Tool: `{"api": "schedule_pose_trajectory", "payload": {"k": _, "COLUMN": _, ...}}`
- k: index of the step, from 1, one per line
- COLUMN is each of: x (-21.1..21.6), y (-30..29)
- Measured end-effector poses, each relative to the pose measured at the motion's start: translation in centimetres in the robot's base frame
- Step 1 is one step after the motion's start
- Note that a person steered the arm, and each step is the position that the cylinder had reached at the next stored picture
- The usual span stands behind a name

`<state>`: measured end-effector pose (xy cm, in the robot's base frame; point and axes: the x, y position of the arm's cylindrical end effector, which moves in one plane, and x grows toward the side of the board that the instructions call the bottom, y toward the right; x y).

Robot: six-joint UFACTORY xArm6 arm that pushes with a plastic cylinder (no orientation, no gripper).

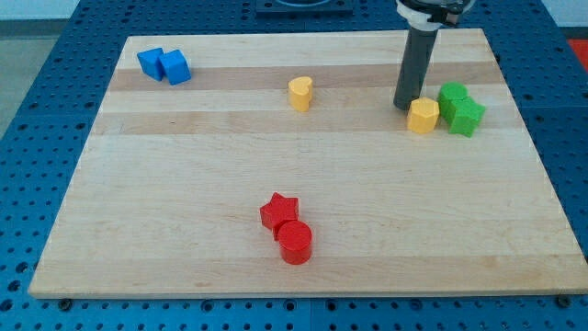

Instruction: Move the yellow hexagon close to the green blocks

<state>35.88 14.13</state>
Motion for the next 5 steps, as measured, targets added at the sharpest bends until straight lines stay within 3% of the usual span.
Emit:
{"api": "schedule_pose_trajectory", "payload": {"k": 1, "x": 0.1, "y": -3.1}}
{"api": "schedule_pose_trajectory", "payload": {"k": 2, "x": 3.3, "y": -3.6}}
{"api": "schedule_pose_trajectory", "payload": {"k": 5, "x": 4.2, "y": -0.7}}
